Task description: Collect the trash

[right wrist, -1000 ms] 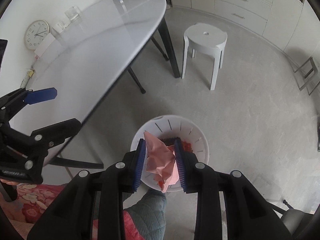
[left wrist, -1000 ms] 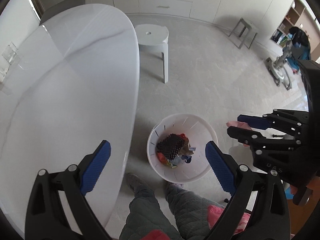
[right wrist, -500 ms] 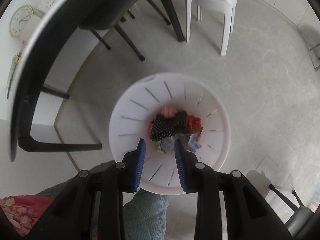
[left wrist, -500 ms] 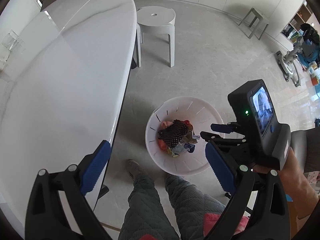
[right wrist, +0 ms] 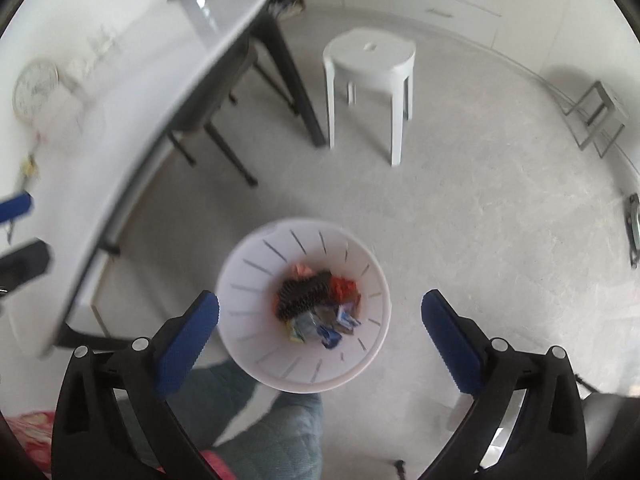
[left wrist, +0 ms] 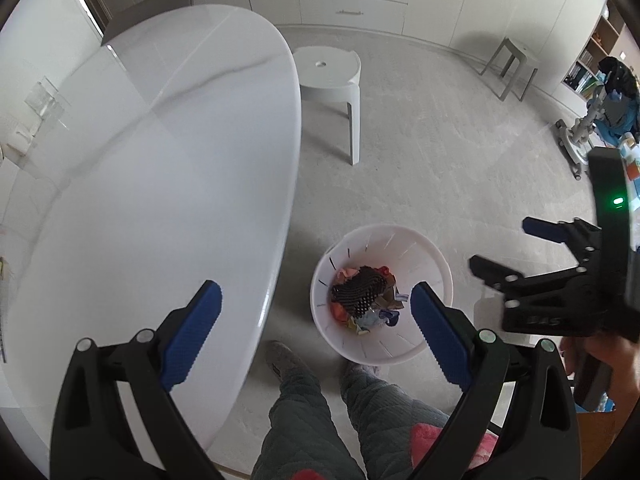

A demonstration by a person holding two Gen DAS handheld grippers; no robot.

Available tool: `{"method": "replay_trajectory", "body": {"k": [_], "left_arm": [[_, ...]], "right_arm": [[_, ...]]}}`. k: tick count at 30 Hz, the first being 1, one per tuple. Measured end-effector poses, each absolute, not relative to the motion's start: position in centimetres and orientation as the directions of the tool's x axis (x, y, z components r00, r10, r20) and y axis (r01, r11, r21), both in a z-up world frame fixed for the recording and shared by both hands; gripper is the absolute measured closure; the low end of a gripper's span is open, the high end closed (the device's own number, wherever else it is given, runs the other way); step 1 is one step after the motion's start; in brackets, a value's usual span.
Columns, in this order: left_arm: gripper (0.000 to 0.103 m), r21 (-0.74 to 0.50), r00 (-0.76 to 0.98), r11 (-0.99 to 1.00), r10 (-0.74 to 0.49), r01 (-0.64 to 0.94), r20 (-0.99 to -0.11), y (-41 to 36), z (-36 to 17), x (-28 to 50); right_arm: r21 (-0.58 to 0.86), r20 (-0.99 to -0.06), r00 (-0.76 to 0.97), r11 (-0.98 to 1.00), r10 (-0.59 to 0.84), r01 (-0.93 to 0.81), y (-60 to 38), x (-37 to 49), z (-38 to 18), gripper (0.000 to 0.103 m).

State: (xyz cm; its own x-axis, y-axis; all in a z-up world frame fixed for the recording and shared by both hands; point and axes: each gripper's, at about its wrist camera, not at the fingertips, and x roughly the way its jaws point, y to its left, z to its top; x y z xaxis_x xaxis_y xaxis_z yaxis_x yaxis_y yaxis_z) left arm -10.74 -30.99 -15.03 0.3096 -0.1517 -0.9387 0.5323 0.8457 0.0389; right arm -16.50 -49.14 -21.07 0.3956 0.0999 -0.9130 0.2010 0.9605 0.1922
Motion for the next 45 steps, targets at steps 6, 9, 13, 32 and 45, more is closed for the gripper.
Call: {"method": "replay_trajectory", "body": {"k": [6, 9, 13, 32, 45], "left_arm": [[0.012, 0.053, 0.355, 0.852, -0.16, 0.521, -0.921, -29.4, -12.9, -10.4], [0.012, 0.055, 0.375, 0.869, -0.155, 0.492, -0.914, -27.7, -11.8, -10.0], [0.012, 0.053, 0.406, 0.906, -0.135, 0.42, -0.904, -24.2, -10.3, -9.3], [0.012, 0.027, 0.557, 0.999, 0.04, -0.03, -0.83, -5.1, -3.0, -4.8], [0.012, 0.027, 0.69, 0.992, 0.107, -0.125, -0.716, -0.9, 5.7, -0.3]], "right_arm": [[0.19, -0.898, 0.429, 0.966, 0.099, 0.175, -47.9, -16.6, -17.5, 0.002], [0.172, -0.897, 0.429, 0.978, 0.105, 0.119, -45.8, -15.9, -16.2, 0.002], [0.165, -0.898, 0.421, 0.985, 0.13, 0.048, -41.9, -13.9, -15.0, 0.002], [0.119, -0.841, 0.485, 0.957, 0.239, -0.265, -24.5, -3.2, -4.7, 0.002], [0.057, -0.723, 0.64, 0.946, 0.26, -0.32, -22.1, 0.0, 5.1, 0.002]]}}
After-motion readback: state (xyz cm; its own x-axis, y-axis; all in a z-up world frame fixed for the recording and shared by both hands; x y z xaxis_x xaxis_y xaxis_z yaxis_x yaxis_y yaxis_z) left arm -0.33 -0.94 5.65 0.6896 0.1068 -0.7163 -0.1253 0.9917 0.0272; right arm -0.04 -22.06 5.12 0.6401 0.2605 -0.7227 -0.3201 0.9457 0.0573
